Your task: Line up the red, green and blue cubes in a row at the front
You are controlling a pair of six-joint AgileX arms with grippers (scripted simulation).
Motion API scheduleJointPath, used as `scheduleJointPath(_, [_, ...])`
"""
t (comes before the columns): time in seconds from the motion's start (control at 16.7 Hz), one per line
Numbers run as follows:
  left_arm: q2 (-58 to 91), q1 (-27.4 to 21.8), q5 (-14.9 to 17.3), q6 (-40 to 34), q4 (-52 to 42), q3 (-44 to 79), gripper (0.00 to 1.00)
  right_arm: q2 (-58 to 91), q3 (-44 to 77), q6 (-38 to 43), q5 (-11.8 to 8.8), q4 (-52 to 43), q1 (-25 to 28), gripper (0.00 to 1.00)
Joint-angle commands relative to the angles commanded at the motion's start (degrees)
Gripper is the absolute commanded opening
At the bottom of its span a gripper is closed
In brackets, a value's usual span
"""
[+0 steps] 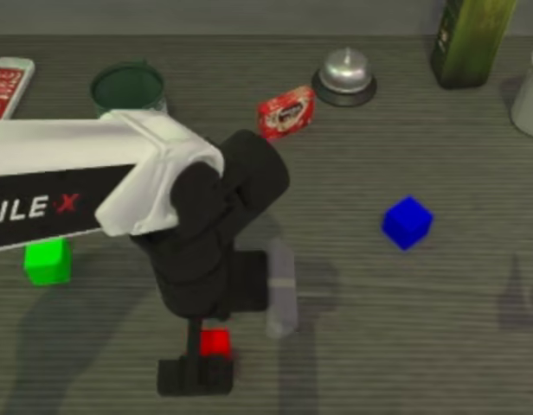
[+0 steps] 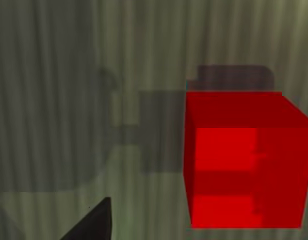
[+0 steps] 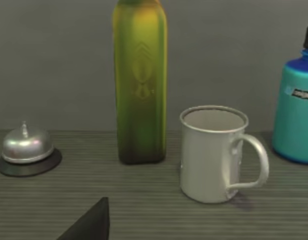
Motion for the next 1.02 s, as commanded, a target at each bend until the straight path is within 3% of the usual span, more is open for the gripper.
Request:
scheduleJointPath(0.24, [-3.01,0.72,0.03,-0.15,-6.75,4.0,1.0,0.0,0.0,0.0,0.0,0.0,0.0,1.0])
scheduleJointPath(0.6, [-2.72,0.97,0.01,-0.91,-6.88,4.25,1.0,0.0,0.0,0.0,0.0,0.0,0.0,1.0])
scheduleJointPath(0.78, [-1.31,4.61,-0.12,-6.48,-7.08,5.59,1.0,0.0,0.0,0.0,0.0,0.0,0.0,1.0])
scheduleJointPath(1.02, [1.53,13.8,-0.4,-20.13,-7.39,7.84,1.0,0.0,0.0,0.0,0.0,0.0,0.0,1.0])
